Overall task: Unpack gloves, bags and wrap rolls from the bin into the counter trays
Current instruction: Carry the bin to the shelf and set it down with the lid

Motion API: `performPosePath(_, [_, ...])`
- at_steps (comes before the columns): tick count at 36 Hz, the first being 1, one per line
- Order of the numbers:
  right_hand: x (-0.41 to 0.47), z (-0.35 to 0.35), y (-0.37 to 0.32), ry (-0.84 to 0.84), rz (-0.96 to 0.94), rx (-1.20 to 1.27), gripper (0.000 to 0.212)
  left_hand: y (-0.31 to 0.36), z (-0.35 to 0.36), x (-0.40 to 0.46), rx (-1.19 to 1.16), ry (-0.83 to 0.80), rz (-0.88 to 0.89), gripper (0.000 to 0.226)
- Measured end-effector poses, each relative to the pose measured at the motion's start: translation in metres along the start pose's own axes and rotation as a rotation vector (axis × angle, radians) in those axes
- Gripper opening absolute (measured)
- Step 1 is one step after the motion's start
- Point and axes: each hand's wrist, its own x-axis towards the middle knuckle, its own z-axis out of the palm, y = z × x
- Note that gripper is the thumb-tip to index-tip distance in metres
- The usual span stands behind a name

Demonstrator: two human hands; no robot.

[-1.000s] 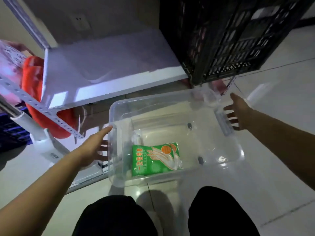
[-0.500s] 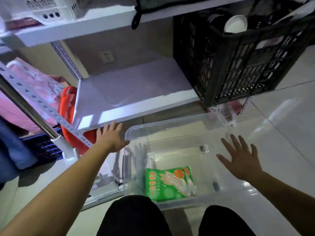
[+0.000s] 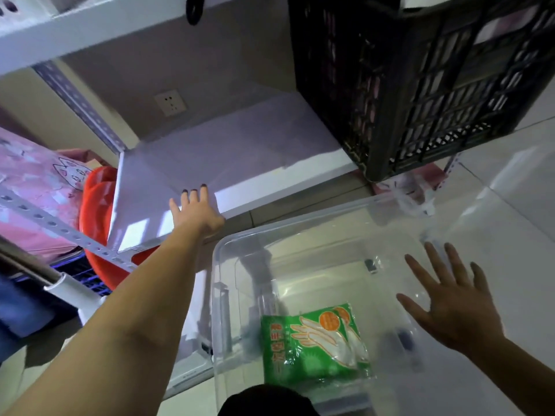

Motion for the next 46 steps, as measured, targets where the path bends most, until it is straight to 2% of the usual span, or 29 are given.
performPosePath(4, [0.001, 0.005, 0.001, 0.011, 0.011, 0.009, 0.082, 0.003, 0.000, -0.025, 0.052, 0.032, 0.047, 0.090])
performPosePath(9, [0.001, 0.007, 0.003, 0.004, -0.030, -0.008, 0.083, 0.010, -0.007, -0.082, 0.047, 0.161, 0.182, 0.063])
performPosePath(14, [-0.012, 0.001, -0.013, -0.053, -0.015, 0.057, 0.084, 0.024, -0.020, -0.158, 0.077, 0.167, 0.349, 0.051])
performPosePath(18, [-0.020, -0.004, -0.028, -0.115, 0.082, 0.107, 0.079, 0.029, -0.055, -0.220, 0.014, 0.269, 0.385, 0.055])
performPosePath(21, [-0.024, -0.026, -0.049, -0.001, 0.193, 0.335, 0.077, 0.022, -0.098, -0.258, 0.054, 0.446, 0.464, 0.062])
performPosePath(24, [-0.021, -0.047, -0.072, 0.054, 0.192, 0.560, 0.077, 0.016, -0.141, -0.287, 0.052, 0.605, 0.432, 0.059])
performPosePath(28, [0.002, -0.082, -0.090, 0.106, 0.180, 0.854, 0.094, 0.014, -0.181, -0.311, -0.163, 0.877, 0.397, 0.036])
performPosePath(32, [0.026, -0.126, -0.093, 0.196, 0.226, 1.299, 0.095, 0.012, -0.216, -0.328, -0.396, 0.989, 0.373, 0.041])
performPosePath(36, [0.036, -0.161, -0.082, 0.202, 0.348, 1.587, 0.102, 0.001, -0.254, -0.333, -0.487, 1.119, 0.383, 0.041])
performPosePath(39, [0.032, -0.175, -0.071, 0.211, 0.387, 1.711, 0.095, -0.015, -0.283, -0.326, -0.531, 1.248, 0.384, 0.035])
performPosePath(41, [0.027, -0.179, -0.061, 0.191, 0.381, 1.727, 0.086, -0.026, -0.295, -0.314, -0.653, 1.260, 0.327, 0.034])
performPosePath(44, [0.012, -0.177, -0.050, 0.154, 0.357, 1.676, 0.065, -0.041, -0.291, -0.290, -0.845, 1.140, 0.231, 0.034])
performPosePath(46, [0.003, -0.175, -0.041, 0.138, 0.335, 1.595, 0.038, -0.045, -0.275, -0.270, -0.884, 1.004, 0.182, 0.035])
